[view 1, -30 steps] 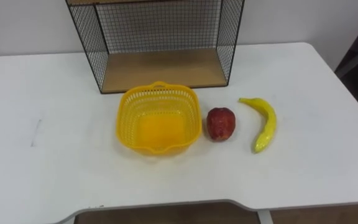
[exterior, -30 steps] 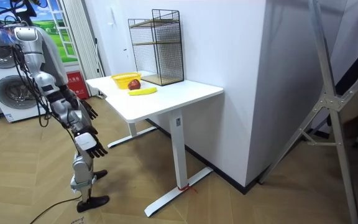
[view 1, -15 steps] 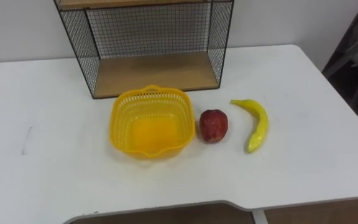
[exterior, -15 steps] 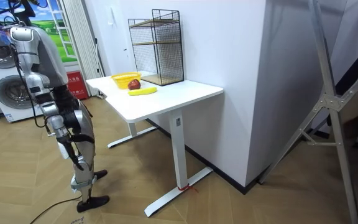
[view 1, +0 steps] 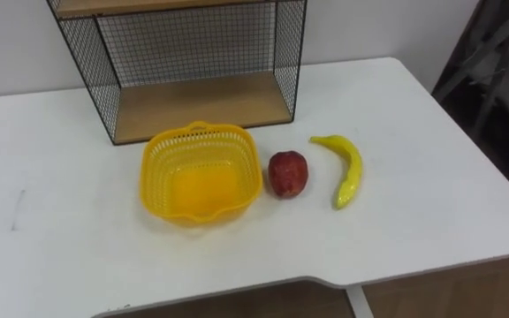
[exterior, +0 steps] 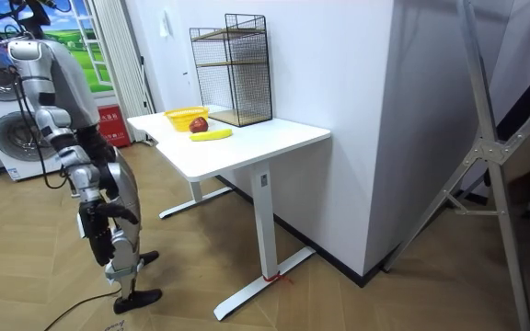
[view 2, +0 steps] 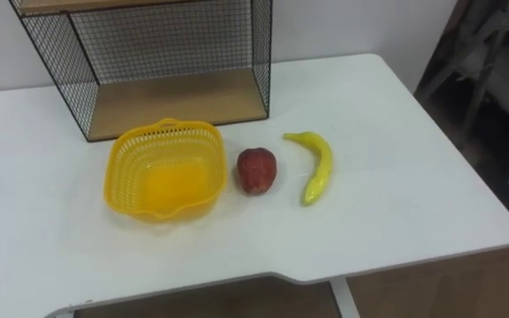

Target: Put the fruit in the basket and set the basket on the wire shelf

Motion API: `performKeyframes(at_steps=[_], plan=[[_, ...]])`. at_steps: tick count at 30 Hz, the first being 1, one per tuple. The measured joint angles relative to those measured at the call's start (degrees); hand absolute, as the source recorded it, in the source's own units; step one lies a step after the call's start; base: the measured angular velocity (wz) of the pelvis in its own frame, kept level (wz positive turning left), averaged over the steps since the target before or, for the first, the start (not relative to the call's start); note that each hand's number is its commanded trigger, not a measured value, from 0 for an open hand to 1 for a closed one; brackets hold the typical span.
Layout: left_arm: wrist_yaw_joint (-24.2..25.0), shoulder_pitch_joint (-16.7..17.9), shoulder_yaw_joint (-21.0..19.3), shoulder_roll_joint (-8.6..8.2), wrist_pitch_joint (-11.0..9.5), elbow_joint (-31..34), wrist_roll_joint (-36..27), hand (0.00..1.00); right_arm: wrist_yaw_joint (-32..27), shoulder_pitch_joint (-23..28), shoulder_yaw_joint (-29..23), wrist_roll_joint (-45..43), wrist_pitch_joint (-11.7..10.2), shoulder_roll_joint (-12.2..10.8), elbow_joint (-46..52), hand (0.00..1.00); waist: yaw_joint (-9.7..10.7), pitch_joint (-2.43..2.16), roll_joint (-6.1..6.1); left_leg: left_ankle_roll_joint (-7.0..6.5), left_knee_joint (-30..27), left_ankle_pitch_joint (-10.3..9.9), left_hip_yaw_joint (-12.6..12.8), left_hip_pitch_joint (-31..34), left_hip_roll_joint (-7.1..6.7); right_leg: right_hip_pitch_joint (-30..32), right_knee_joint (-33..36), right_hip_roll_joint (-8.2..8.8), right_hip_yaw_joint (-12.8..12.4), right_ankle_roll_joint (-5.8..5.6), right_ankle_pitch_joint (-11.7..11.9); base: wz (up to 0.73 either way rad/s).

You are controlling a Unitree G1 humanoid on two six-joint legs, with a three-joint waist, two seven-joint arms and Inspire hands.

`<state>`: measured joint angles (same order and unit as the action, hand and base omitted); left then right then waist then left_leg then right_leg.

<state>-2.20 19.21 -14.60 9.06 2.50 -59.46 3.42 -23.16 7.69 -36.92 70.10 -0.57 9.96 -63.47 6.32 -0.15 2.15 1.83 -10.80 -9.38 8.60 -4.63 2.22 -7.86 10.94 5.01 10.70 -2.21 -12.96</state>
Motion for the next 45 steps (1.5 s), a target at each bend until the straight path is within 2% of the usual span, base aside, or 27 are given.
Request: performKeyframes(at_steps=[1,3,5,8,10,13,16,20,22,26,28,33,37,45], plan=[[-0.2,-0.1,0.0,0.06,0.0,0.0,0.0,0.0,-2.2,-0.5,-0.6,-0.2,-0.9,0.5,1.8,0.0,0.0,-0.02,0.06,0.0,0.0,0.0,0.2,-0.1,0.0,0.0,0.1,0.01,-0.1,0.0,0.0,-0.06],[-0.3,-0.1,0.0,0.11,0.0,0.0,0.1,0.0,-5.4,-1.0,-0.6,-0.7,-1.4,1.6,4.7,0.0,0.0,-0.14,0.43,-0.01,0.0,0.0,0.5,-0.1,0.0,0.3,0.3,0.1,-0.4,-0.04,0.0,-0.07],[-0.9,0.0,-0.2,0.1,0.0,0.1,0.0,0.0,-8.6,-0.8,-1.0,-2.0,-1.7,1.7,10.5,0.0,0.0,0.09,0.55,-0.03,-0.1,0.0,0.6,0.2,-0.04,1.0,0.9,0.19,-0.5,-0.14,-0.3,-0.03],[-1.1,0.5,-0.1,0.11,0.0,1.6,0.1,0.0,-14.3,-0.9,-0.9,-7.0,-3.7,2.6,19.9,0.0,-0.2,0.12,0.63,-0.03,-0.1,0.0,0.6,1.1,-0.04,1.9,0.9,0.15,-0.6,-0.21,-0.3,0.0],[-1.2,0.5,0.1,0.11,0.0,1.7,0.8,0.0,-18.9,-2.0,-0.9,-13.1,-5.5,3.3,27.0,0.0,-0.3,0.25,0.61,-0.03,-0.2,0.0,0.6,1.6,-0.04,2.3,1.0,0.13,-0.6,-0.17,-0.3,0.0],[-1.2,0.1,0.4,0.12,-0.4,1.7,1.3,0.0,-24.5,-2.2,0.1,-24.8,-6.7,3.3,37.4,0.0,-0.6,0.31,0.51,-0.03,-0.1,0.0,0.6,2.0,-0.04,2.7,0.9,0.07,-0.6,-0.11,-0.3,0.0],[-1.2,0.1,1.2,0.36,-1.1,1.7,1.4,0.0,-28.1,-2.1,1.7,-36.4,-8.4,3.6,45.1,0.0,-1.2,0.41,0.56,-0.02,-0.1,0.0,0.6,2.1,-0.06,2.8,0.8,0.07,-0.6,-0.1,-0.3,0.0],[-1.2,0.2,4.2,0.64,-1.7,1.8,1.4,0.0,-29.1,-2.0,5.5,-42.9,-9.6,3.8,52.6,0.0,-1.9,0.53,0.55,0.01,0.0,0.0,0.6,2.6,-0.06,3.4,0.7,0.04,-0.7,-0.1,-0.3,0.0],[-1.2,-0.2,6.0,0.71,-1.7,1.8,1.3,0.0,-27.3,-2.0,9.8,-46.1,-9.7,3.8,55.0,0.0,-2.0,0.51,0.55,0.01,0.0,0.0,0.7,2.9,-0.05,3.6,0.7,0.03,-0.8,-0.04,-0.2,0.0],[-0.9,-0.7,6.6,0.95,-2.4,1.8,1.4,0.0,-22.8,-2.0,14.7,-47.5,-9.7,3.9,55.2,0.0,-3.3,0.57,0.68,0.01,0.3,0.0,0.7,2.4,-0.06,3.0,0.7,0.0,-0.7,-0.01,-0.1,0.0],[-0.9,-1.0,6.8,1.14,-2.9,1.8,2.4,0.0,-18.4,-2.1,17.3,-47.6,-9.7,4.1,55.2,0.0,-4.0,0.59,0.57,0.01,0.4,0.0,0.7,2.0,-0.06,2.6,0.7,0.0,-0.6,-0.01,-0.1,0.0],[-0.3,-1.3,7.0,1.12,-2.8,1.5,5.9,0.0,-8.3,-2.3,20.4,-50.9,-9.2,5.5,55.2,0.0,-5.4,0.73,0.27,0.01,0.4,0.0,0.7,2.1,-0.03,2.8,0.6,0.04,-0.5,-0.01,-0.1,0.0],[0.4,-1.2,7.0,1.1,-2.0,1.5,6.4,0.0,0.3,-2.3,24.2,-52.9,-7.5,8.3,55.2,0.0,-6.0,0.65,0.48,0.01,0.4,0.0,0.7,2.1,-0.02,2.7,0.8,0.01,-0.6,0.02,-0.1,0.0],[0.8,-1.9,8.4,1.12,-2.0,1.5,6.3,0.0,10.7,-3.1,28.7,-58.7,-5.5,8.7,55.2,0.0,-6.8,0.67,0.68,0.01,0.2,0.0,0.4,1.7,0.02,1.8,0.6,0.01,-0.2,0.05,0.0,0.01]])
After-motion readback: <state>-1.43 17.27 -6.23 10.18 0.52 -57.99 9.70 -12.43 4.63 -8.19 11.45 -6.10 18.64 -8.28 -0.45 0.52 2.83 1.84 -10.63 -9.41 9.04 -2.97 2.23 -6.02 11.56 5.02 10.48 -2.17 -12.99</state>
